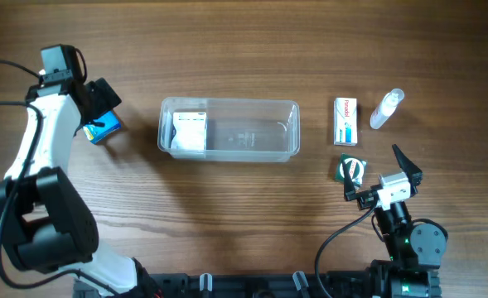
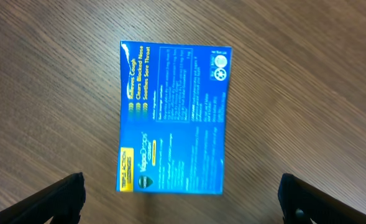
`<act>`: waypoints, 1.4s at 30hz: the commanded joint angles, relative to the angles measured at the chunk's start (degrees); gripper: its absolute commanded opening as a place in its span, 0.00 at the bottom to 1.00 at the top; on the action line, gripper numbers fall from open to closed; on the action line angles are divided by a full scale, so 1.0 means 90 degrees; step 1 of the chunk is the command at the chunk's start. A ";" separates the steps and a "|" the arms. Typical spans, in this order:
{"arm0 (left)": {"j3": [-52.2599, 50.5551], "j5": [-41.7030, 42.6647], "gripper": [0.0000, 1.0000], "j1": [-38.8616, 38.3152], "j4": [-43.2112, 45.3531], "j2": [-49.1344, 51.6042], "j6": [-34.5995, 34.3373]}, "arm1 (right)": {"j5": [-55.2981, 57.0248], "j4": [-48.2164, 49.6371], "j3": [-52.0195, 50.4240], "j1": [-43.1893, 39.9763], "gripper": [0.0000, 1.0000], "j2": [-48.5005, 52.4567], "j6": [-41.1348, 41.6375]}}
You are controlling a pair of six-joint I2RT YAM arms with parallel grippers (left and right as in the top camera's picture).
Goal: Pack container
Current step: 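Move the left gripper to the blue box and grasp it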
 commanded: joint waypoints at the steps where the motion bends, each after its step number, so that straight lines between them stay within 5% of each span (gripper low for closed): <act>1: -0.0007 -0.0236 1.00 0.0036 0.0287 0.0364 0.0063 | -0.0107 0.0036 -0.0007 -0.0024 1.00 -0.0022 -0.0058; 32: -0.0007 -0.0597 0.99 0.0056 0.1394 0.1637 -0.0017 | -0.0107 0.0036 -0.0005 -0.0024 1.00 -0.0022 -0.0058; 42: -0.0005 -0.0595 0.78 0.0053 0.1387 0.1644 0.0005 | -0.0107 0.0036 -0.0007 -0.0024 1.00 -0.0022 -0.0061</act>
